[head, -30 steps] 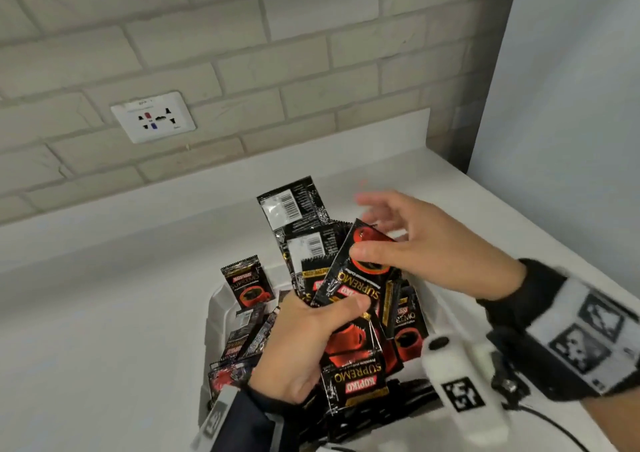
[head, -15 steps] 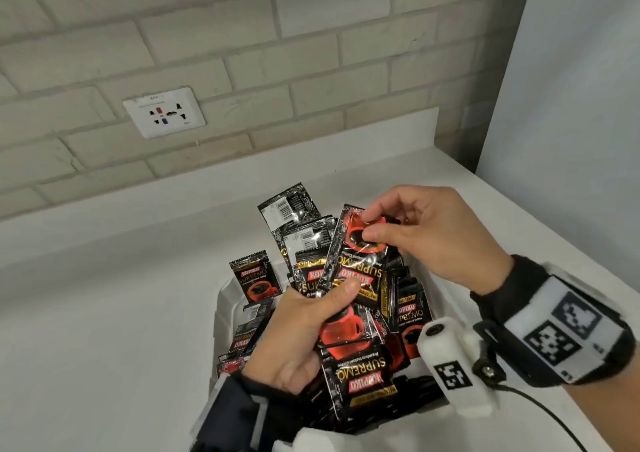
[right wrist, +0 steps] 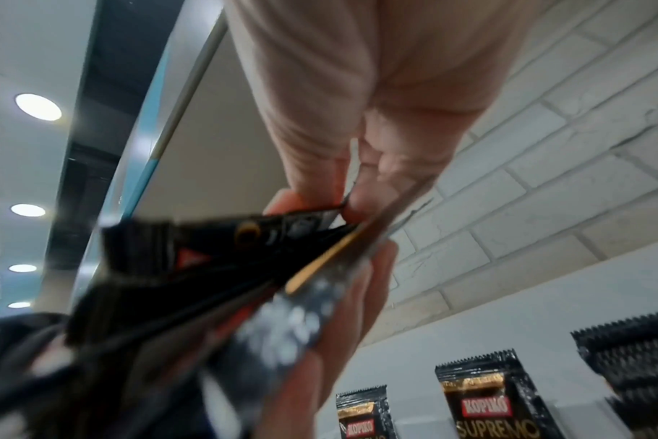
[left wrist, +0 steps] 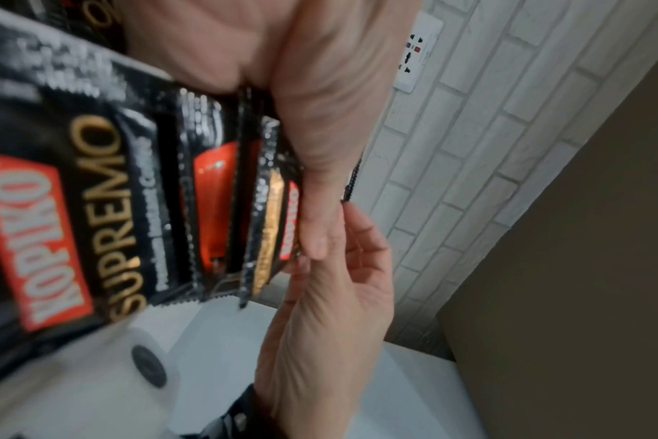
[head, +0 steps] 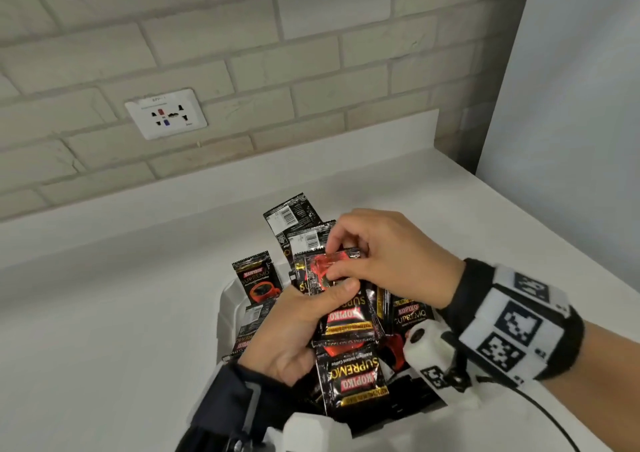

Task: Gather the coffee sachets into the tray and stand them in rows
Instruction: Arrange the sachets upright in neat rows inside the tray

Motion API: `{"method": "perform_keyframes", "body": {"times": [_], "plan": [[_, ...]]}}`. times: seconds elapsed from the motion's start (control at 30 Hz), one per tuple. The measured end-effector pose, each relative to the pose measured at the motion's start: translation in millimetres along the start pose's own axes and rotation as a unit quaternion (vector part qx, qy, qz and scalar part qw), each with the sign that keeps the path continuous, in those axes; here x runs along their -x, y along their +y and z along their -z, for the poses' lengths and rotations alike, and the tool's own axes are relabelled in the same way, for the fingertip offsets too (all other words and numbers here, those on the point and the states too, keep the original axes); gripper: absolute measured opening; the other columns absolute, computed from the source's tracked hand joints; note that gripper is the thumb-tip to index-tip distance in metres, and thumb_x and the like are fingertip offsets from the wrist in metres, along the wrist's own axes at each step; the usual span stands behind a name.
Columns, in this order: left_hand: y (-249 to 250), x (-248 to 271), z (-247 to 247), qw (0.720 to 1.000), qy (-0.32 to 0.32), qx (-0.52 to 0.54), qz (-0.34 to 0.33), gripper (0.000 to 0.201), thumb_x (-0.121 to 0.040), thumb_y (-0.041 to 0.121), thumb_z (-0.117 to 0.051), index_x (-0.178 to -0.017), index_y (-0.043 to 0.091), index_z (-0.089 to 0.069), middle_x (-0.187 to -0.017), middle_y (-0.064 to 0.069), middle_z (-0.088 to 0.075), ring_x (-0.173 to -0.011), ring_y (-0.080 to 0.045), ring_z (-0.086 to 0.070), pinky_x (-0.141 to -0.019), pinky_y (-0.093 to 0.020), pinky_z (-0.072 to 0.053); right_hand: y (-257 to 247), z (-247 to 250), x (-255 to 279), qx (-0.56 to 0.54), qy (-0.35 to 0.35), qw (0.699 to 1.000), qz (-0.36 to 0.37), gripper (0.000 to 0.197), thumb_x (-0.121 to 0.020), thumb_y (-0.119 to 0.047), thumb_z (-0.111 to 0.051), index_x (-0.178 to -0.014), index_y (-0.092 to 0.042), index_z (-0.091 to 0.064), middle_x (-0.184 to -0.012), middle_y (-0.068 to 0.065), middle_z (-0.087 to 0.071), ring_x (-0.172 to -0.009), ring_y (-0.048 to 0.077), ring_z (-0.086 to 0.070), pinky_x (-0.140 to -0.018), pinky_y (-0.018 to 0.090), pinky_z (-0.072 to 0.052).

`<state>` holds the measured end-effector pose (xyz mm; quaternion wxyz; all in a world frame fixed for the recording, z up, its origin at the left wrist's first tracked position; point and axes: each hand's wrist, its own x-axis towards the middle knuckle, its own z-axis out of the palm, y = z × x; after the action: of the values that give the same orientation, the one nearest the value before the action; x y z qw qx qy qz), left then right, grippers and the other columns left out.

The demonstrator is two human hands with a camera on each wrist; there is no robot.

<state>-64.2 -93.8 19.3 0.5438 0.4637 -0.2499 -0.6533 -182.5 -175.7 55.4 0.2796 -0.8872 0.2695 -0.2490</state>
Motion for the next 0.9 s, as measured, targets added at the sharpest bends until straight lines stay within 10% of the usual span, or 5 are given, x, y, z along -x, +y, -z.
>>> {"method": "perform_keyframes", "body": {"times": [0.23,0.4,0.53,0.7,0.9], "plan": [[-1,-1,0,0.99,-0.005,-0.133,-0.035,0.047,-0.055,0.006,-0.077,-0.1,0.005,-0.063,-0.089,-0.015,-0.072,-0.078,-0.025,-0.07,-0.069,-0.035,-0.057,-9,37,-25,0.053,0.017,0.998,0.029,0.044,-0.085,-0.044,-0.052,-0.126,-0.027,-0.05,-0.117,-0.01,-0.045,-0.098,0.002,-0.047,-0.08,0.007,-0.036],[2,-3,-7,0.986,-0.031,-0.158,-0.047,0.04,-0.054,0.007,-0.073,-0.093,0.007,-0.065,-0.082,-0.011,-0.073,-0.073,-0.022,-0.07,-0.065,-0.03,-0.057,-16,41,-58,0.144,-0.141,0.979,0.037,0.048,-0.094,-0.034,-0.047,-0.139,-0.02,-0.038,-0.143,-0.002,-0.038,-0.129,0.01,-0.035,-0.1,0.013,-0.023],[7,-1,-1,0.988,-0.017,-0.148,-0.043,0.045,-0.054,0.006,-0.074,-0.098,0.004,-0.064,-0.087,-0.016,-0.072,-0.076,-0.026,-0.07,-0.065,-0.033,-0.057,-13,39,-56,0.062,-0.193,0.979,0.004,0.041,-0.092,-0.013,-0.052,-0.133,-0.016,-0.048,-0.128,-0.002,-0.055,-0.103,0.001,-0.049,-0.078,-0.002,-0.033],[5,1,2,0.99,-0.017,-0.133,-0.04,0.046,-0.056,0.004,-0.072,-0.101,0.002,-0.063,-0.087,-0.016,-0.072,-0.074,-0.025,-0.07,-0.061,-0.031,-0.057,-7,34,-58,-0.085,-0.123,0.986,-0.078,0.034,-0.084,-0.009,-0.064,-0.118,-0.012,-0.06,-0.078,-0.012,-0.058,-0.058,-0.008,-0.056,-0.057,0.004,-0.043],[4,3,3,0.988,-0.009,-0.15,-0.042,0.041,-0.055,0.005,-0.073,-0.095,0.007,-0.064,-0.079,-0.01,-0.073,-0.071,-0.022,-0.07,-0.061,-0.03,-0.056,-2,33,-47,-0.079,-0.186,0.971,-0.13,0.022,-0.08,-0.032,-0.067,-0.097,-0.018,-0.066,-0.082,-0.006,-0.067,-0.063,0.001,-0.061,-0.059,0.012,-0.049]]}}
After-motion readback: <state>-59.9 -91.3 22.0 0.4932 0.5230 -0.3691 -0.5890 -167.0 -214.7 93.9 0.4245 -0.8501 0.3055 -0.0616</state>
